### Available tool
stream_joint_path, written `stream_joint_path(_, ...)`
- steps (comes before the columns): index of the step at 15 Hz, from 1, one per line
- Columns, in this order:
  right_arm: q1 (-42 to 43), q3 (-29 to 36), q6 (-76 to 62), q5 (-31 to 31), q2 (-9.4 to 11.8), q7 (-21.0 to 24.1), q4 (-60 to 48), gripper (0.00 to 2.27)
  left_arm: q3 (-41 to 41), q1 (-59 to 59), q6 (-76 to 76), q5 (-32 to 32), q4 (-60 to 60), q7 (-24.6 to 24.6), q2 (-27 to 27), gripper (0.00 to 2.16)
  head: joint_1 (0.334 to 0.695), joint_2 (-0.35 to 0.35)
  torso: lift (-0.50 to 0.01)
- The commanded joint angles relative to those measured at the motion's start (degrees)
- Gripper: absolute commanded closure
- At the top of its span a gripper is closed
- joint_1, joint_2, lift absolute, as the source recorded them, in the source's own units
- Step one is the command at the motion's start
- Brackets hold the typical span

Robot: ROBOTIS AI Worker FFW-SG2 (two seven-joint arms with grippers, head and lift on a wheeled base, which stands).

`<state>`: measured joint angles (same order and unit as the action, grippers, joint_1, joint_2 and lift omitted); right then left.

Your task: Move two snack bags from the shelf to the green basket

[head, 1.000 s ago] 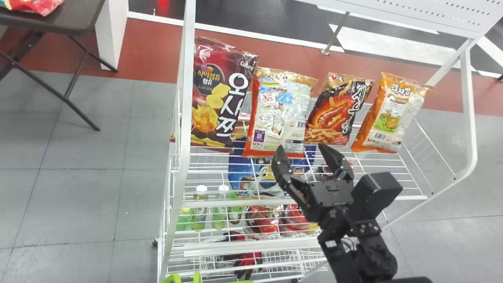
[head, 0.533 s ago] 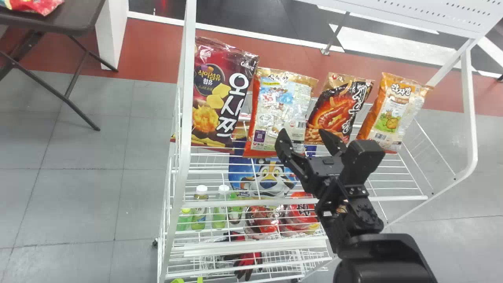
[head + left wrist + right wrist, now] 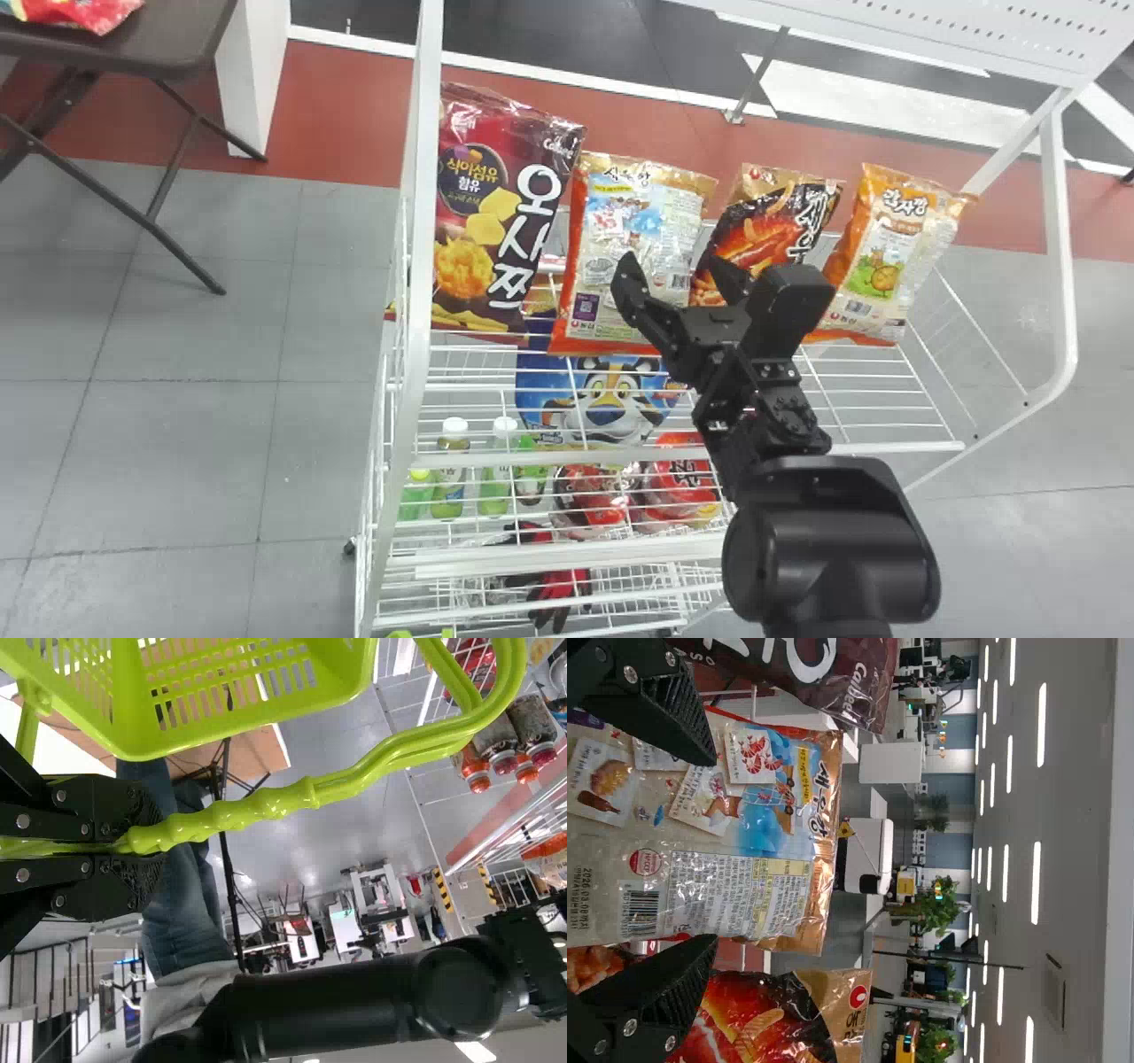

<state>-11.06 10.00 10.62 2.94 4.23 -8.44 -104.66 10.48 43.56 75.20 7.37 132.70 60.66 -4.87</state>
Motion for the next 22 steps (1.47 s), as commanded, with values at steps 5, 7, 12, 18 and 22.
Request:
stream_joint_path(5, 4.29, -1.04, 4.11, -0.13, -0.1, -2.28, 4.73, 0.17, -0.28, -0.67, 0.88, 0.28, 0.19, 0.16, -0.4, 2.05, 0.695, -0.35, -0.016)
stream_joint_path(7, 5.35, -1.39, 5.69, -1.44, -0.27, -2.19, 5.61, 0.5, -0.46, -0.85, 0.88, 0.45, 0.28, 0.25, -0.49, 2.05, 0.695, -0.35, -0.016)
stream_joint_path(12, 5.52, -2.71, 5.34, -2.68, -0.45, -2.89, 6.05, 2.25, -0.72, -1.02, 0.88, 0.98, 0.1, 0.25, -0.75, 2.05, 0.695, -0.35, -0.016)
stream_joint_path(18, 0.43, -1.83, 2.18, -2.5, -0.36, -3.07, 0.51, 2.25, -0.72, -0.76, 0.88, 0.98, 0.28, 0.51, -0.75, 2.05, 0.695, -0.35, -0.016)
stream_joint_path(22, -4.5, -0.95, 2.0, -2.5, -0.36, 0.18, -5.64, 2.25, -0.46, -0.49, 0.88, 0.98, 0.45, 0.86, -0.84, 2.05, 0.695, -0.35, -0.016)
